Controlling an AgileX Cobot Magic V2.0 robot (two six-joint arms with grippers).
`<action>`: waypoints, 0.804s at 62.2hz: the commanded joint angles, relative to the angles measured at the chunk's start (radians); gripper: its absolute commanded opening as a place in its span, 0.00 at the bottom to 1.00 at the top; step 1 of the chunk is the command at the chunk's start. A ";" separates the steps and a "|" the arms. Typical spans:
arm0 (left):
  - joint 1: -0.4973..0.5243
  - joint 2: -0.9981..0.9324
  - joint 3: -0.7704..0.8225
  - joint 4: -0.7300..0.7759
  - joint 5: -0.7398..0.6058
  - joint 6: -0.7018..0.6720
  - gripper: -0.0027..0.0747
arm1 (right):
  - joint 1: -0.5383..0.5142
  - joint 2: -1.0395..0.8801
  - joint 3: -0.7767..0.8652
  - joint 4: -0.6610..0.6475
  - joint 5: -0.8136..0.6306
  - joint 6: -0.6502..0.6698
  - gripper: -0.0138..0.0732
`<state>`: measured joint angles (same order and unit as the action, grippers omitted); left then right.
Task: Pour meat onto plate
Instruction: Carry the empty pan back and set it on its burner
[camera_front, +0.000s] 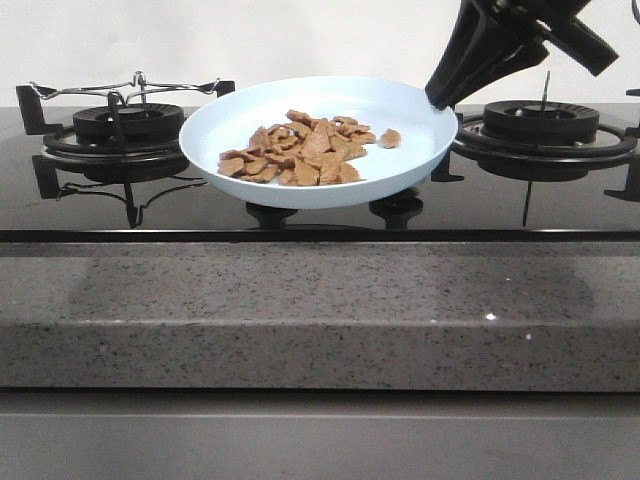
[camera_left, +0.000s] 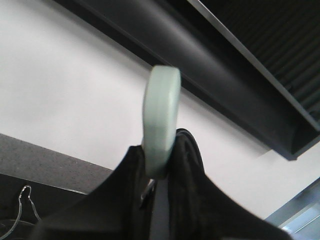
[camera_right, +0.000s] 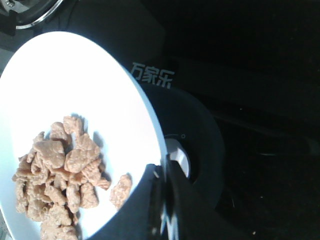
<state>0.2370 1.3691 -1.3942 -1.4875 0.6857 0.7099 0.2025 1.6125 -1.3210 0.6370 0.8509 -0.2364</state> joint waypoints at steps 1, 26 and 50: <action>0.047 0.014 -0.033 -0.138 0.035 -0.044 0.01 | 0.000 -0.051 -0.023 0.045 -0.022 -0.008 0.10; 0.072 0.249 -0.033 -0.253 0.112 -0.102 0.01 | 0.000 -0.051 -0.023 0.045 -0.022 -0.008 0.10; 0.068 0.370 -0.029 -0.247 0.106 -0.157 0.01 | 0.000 -0.051 -0.023 0.045 -0.022 -0.008 0.10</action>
<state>0.3098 1.7821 -1.3919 -1.6550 0.7589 0.5755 0.2025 1.6125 -1.3210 0.6377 0.8523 -0.2364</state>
